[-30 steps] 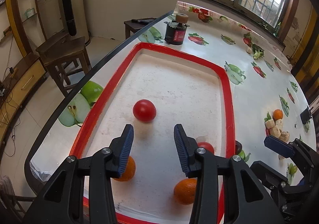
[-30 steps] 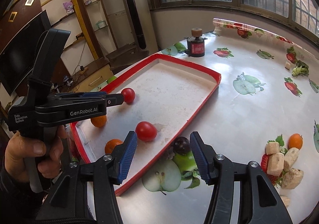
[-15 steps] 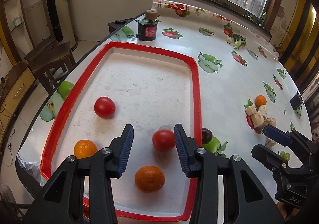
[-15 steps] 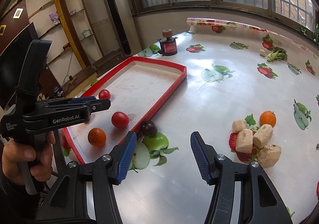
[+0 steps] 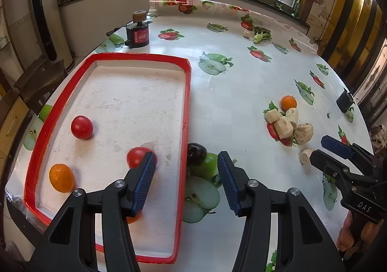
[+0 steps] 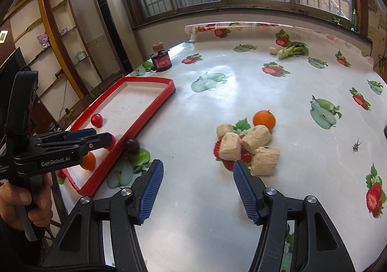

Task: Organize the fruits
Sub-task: 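Move the left gripper back to the bread chunks and grasp one, then carry the beige bread chunk over the red-rimmed tray and open the left gripper, then move the left gripper back toward the bread chunk pile, then grasp a beige bread chunk with the left gripper while the right gripper grasps a green grape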

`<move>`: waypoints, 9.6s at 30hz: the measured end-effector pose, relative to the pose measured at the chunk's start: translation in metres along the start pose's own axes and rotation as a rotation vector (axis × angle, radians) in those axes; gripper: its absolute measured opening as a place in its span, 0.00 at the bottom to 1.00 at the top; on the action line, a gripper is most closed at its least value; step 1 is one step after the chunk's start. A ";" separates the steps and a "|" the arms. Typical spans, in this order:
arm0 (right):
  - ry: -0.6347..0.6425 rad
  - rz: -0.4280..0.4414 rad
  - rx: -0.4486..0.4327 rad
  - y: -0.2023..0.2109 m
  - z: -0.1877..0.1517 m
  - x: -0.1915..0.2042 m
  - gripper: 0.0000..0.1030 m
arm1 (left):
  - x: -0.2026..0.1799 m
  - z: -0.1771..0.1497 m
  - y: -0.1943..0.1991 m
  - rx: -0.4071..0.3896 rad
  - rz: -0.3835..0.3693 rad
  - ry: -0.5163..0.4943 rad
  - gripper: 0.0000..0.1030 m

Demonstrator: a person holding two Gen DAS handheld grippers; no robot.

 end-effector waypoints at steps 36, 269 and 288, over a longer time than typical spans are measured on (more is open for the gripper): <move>-0.193 -0.055 0.031 -0.021 0.008 -0.102 0.29 | -0.136 0.029 -0.072 0.128 -0.178 -0.164 0.50; -0.204 -0.150 0.081 0.044 -0.085 -0.124 0.54 | -0.196 -0.002 -0.072 0.108 -0.166 -0.347 0.29; -0.077 -0.108 0.069 0.029 -0.052 -0.073 0.28 | -0.112 0.009 -0.022 0.007 -0.150 -0.205 0.29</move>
Point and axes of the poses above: each gripper's, at about its wrist camera, not at the fingertips, and y roughly against the way its jaws point, x to its left, z to its top, the point moved 5 cm from there along -y, roughly the way its jaws point, and after that the axes turned 7 degrees about x, right-handed, at the moved point
